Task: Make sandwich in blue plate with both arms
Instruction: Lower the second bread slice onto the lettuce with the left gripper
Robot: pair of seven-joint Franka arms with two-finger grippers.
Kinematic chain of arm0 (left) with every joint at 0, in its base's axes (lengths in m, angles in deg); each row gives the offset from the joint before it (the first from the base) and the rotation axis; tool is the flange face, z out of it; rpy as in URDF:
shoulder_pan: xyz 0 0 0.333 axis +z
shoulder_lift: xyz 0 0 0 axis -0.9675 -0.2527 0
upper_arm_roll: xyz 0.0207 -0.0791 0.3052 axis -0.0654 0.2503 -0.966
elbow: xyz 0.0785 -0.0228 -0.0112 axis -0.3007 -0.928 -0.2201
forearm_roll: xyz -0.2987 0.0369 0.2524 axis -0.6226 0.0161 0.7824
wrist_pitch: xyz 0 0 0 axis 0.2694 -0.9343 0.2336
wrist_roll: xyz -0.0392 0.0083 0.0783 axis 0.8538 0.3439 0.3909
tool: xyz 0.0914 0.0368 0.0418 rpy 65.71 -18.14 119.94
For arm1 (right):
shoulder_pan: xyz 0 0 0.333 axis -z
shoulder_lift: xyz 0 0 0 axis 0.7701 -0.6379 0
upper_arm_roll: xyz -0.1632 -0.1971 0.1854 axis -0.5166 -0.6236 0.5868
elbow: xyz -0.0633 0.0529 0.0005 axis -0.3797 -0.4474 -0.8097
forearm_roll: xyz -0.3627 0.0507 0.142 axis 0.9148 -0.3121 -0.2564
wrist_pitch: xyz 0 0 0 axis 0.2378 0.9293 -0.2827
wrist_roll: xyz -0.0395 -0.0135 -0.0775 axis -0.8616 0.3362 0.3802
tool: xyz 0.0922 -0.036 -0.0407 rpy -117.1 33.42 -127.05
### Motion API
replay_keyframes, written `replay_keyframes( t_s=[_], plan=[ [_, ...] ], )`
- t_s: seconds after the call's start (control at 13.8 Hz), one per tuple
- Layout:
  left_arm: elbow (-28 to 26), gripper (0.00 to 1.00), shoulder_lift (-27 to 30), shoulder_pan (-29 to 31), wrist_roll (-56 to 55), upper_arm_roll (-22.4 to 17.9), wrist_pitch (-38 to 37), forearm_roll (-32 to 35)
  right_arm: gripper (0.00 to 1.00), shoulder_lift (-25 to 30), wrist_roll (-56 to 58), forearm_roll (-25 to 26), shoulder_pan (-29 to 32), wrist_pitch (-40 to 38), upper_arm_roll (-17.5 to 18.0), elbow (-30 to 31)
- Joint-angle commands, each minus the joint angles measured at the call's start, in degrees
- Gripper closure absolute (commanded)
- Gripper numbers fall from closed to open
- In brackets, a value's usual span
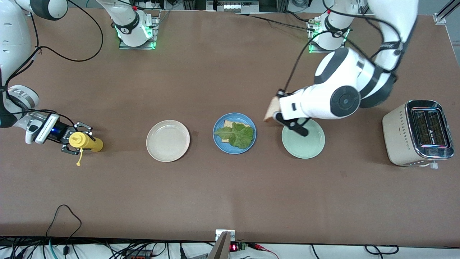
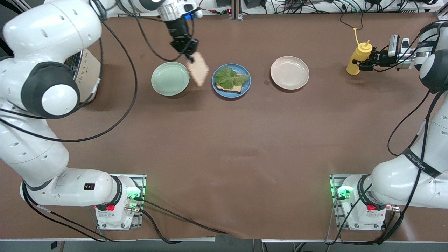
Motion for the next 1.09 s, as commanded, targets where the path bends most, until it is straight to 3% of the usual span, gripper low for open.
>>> replay_keyframes(
  t_s=[0.0, 0.07, 0.15, 0.22, 0.29, 0.51, 0.8, 1.02],
  plan=[
    [2.53, 1.0, -6.24, 0.4, 0.76, -0.26, 2.76, -14.89, 1.0, 0.42, 0.22, -1.3, 0.66, 0.38, 0.86, 2.06],
    [2.62, 1.0, -8.01, 0.31, 1.46, -0.26, 4.85, -18.51, 1.0, 0.51, 0.49, -0.95, 0.75, -0.05, 0.86, 2.23],
    [2.54, 1.0, -9.59, 0.31, 5.38, -0.26, 7.66, -21.59, 0.65, 0.68, -0.03, -0.77, 0.84, -0.14, 0.86, 2.58],
    [2.36, 1.0, -11.52, 0.31, 11.51, -0.26, 9.08, -26.58, 0.01, 0.86, -0.47, -0.77, 0.84, -0.14, 0.86, 2.94],
    [2.01, 1.0, -12.85, 0.66, 17.4, -0.43, 9.44, -30.81, 0.0, 1.03, -0.48, -0.77, 0.84, -0.23, 0.86, 2.94],
    [-0.45, 1.0, -16.8, 2.24, 28.77, -0.61, 14.26, -34.01, 0.0, 1.3, -0.04, -0.16, 1.53, -0.41, 0.77, 2.94],
    [-0.37, 0.98, -21.38, 3.29, 35.73, -0.87, 16.21, -37.8, 0.0, 1.74, -0.21, 5.1, 3.99, -1.11, 0.77, 2.68],
    [-0.45, 0.88, -24.1, 3.31, 36.36, -0.96, 16.21, -37.53, 0.0, 2.79, -0.39, 10.11, 6.01, -1.11, 0.77, 2.68]
  ],
)
